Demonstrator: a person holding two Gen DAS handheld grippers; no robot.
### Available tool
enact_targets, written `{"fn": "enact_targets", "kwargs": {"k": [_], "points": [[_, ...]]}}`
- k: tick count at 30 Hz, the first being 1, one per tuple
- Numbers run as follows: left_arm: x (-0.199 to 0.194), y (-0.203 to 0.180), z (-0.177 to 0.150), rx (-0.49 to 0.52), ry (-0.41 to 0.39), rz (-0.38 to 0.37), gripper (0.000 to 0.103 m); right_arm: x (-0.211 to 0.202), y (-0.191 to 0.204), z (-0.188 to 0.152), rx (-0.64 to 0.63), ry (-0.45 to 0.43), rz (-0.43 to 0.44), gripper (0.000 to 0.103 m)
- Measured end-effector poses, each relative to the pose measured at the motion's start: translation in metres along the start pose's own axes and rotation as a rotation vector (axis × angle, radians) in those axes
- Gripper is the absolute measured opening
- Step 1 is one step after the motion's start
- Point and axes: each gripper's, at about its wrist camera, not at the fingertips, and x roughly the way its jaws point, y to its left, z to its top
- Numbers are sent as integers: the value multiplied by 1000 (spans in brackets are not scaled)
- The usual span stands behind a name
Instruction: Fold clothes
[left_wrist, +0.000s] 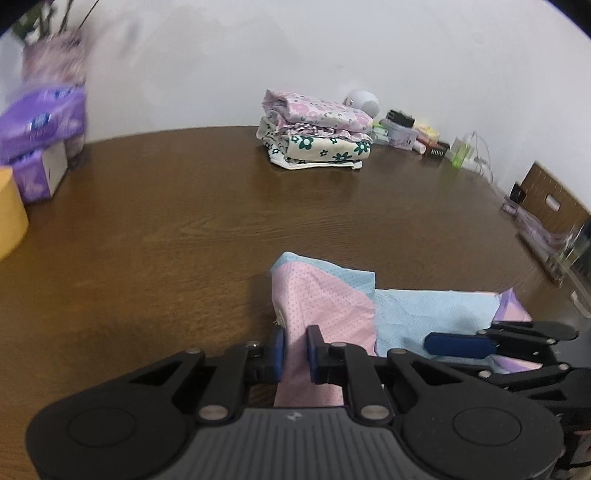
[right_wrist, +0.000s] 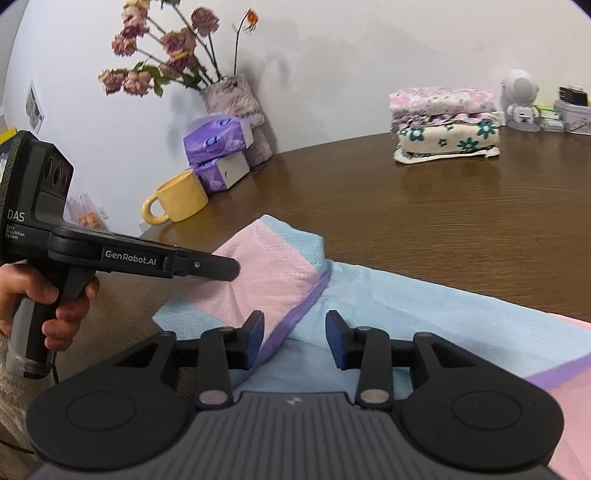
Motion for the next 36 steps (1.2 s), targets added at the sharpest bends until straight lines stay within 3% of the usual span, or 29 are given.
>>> {"fn": "enact_targets", "kwargs": {"k": [23, 36], "points": [[10, -147, 19, 355, 112, 349, 11, -75, -70, -26, 47, -99, 87, 37], [35, -207, 10, 443, 176, 368, 11, -108, -91, -46, 64, -146, 61, 41]]}}
